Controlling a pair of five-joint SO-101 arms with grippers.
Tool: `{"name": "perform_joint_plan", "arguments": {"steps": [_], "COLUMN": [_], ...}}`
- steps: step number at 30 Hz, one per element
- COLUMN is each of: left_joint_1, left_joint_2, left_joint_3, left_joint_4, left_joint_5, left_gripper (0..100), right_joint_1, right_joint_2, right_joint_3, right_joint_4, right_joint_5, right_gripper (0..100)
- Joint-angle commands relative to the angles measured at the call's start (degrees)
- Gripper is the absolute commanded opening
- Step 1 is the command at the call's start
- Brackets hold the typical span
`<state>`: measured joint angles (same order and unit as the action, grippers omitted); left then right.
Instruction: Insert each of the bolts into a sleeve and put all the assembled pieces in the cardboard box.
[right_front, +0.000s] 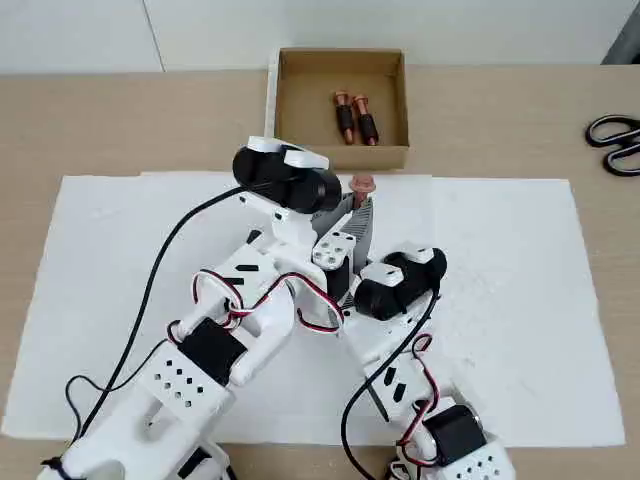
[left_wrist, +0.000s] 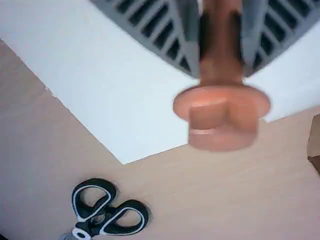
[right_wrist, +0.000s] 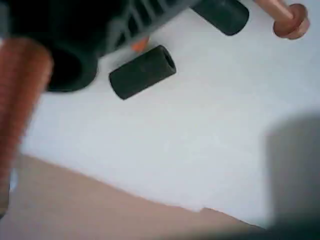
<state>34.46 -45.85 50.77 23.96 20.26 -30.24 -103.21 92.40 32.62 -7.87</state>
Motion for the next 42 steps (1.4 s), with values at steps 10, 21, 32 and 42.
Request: {"name": "perform_joint_plan", "arguments": {"steps": [10,21,32,42], "left_joint_1": [0.0,-0.7,-1.5,-1.5], "left_joint_2": [-5.9,-6.6,-6.6,-7.0], "left_joint_3": [1.5,5.6,15.6,20.1], "left_joint_4": [-1.4,-4.5,-19.8,-22.9], "left_joint_5": [-0.9,-1.0,-1.0,-1.0], "left_gripper": [1,1,1,1], "right_joint_1": [0.1,0.2,0.2,0.3], "right_joint_2": [-0.7,-0.6,-0.6,-0.6], "right_joint_3": [-0.4,-0.6,-0.6,-0.4], "right_joint_4": [0.1,0.2,0.2,0.2], "right_joint_5": [-0.5,-0.5,-0.5,-0.5], "right_gripper": [0.3,0.3,0.3,0.3]}}
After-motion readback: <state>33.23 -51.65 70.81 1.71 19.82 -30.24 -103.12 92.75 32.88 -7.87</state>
